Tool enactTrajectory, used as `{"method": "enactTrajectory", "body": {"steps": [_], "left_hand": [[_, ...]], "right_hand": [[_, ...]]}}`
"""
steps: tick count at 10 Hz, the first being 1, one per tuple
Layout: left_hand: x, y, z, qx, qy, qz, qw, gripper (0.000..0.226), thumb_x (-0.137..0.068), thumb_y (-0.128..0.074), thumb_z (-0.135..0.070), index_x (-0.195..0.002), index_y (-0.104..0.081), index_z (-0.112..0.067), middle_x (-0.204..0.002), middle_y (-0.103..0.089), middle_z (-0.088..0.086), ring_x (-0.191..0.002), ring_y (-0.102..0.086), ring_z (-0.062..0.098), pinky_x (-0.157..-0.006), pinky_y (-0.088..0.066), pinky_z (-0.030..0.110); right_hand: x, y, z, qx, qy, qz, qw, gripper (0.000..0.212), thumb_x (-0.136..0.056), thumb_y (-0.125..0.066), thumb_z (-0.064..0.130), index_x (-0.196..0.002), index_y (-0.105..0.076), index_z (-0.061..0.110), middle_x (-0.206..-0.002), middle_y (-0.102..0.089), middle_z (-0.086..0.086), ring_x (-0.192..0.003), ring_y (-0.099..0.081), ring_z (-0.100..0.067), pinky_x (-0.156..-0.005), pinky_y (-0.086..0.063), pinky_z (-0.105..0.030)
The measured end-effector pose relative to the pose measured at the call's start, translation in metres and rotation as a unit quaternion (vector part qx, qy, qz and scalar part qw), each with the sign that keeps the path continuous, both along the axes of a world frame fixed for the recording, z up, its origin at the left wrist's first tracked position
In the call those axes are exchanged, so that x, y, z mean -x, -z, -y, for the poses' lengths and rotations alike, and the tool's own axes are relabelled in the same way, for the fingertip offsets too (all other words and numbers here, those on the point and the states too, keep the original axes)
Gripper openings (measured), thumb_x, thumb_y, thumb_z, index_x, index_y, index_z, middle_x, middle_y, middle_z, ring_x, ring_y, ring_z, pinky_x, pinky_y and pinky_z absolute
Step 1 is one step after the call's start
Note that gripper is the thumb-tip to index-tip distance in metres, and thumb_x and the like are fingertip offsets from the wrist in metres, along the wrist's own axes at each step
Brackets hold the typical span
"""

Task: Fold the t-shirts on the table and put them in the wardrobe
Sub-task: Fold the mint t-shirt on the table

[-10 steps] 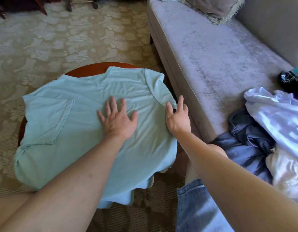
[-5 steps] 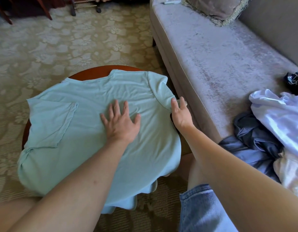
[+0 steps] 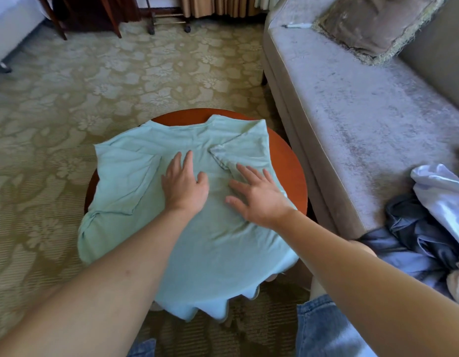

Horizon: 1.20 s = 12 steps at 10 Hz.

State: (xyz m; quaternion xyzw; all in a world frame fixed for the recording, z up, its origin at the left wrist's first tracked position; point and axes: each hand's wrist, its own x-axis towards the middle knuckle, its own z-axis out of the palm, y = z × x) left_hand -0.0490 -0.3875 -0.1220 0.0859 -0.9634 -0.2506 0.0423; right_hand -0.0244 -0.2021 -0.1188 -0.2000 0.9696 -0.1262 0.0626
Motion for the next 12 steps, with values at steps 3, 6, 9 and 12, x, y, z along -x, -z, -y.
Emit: {"method": "enactTrajectory", "body": {"steps": [3, 6, 9, 12], "left_hand": [[-0.006, 0.009, 0.074, 0.169, -0.079, 0.166, 0.968, 0.076, -0.094, -0.025, -0.065, -0.156, 0.000, -0.028, -0.163, 0.013, 0.007, -0.149, 0.012, 0.028, -0.117, 0.007, 0.057], [0.008, 0.021, 0.074, 0.178, -0.058, 0.171, 0.967, 0.083, -0.089, -0.013, -0.075, -0.155, 0.004, -0.028, -0.163, 0.015, 0.007, -0.149, 0.015, 0.032, -0.116, 0.006, 0.061], [0.036, 0.023, 0.072, 0.174, -0.073, 0.157, 0.970, 0.083, -0.089, -0.015, -0.075, -0.156, 0.002, -0.029, -0.163, 0.012, 0.005, -0.149, 0.013, 0.031, -0.116, 0.006, 0.061], [0.051, 0.024, 0.071, 0.173, -0.072, 0.154, 0.970, 0.083, -0.089, -0.016, -0.075, -0.156, 0.001, -0.029, -0.163, 0.012, 0.006, -0.149, 0.012, 0.031, -0.116, 0.005, 0.061]], "right_hand": [[0.029, 0.004, 0.028, -0.034, 0.135, 0.058, 0.988, 0.069, -0.101, -0.025, 0.053, -0.156, -0.008, 0.014, -0.164, 0.009, -0.007, -0.150, 0.009, -0.024, -0.121, 0.002, -0.047], [0.044, 0.029, 0.029, -0.084, 0.162, 0.026, 0.983, 0.074, -0.093, -0.014, 0.070, -0.155, -0.005, 0.032, -0.164, 0.007, 0.000, -0.150, 0.011, -0.023, -0.120, 0.002, -0.051], [0.067, 0.032, 0.018, -0.096, 0.177, 0.007, 0.979, 0.076, -0.091, -0.012, 0.073, -0.155, -0.007, 0.032, -0.164, 0.005, 0.000, -0.150, 0.007, -0.022, -0.120, -0.001, -0.050], [0.082, 0.033, 0.016, -0.097, 0.178, 0.005, 0.979, 0.078, -0.090, -0.010, 0.074, -0.156, -0.006, 0.032, -0.164, 0.005, 0.000, -0.150, 0.008, -0.023, -0.120, -0.002, -0.051]]}}
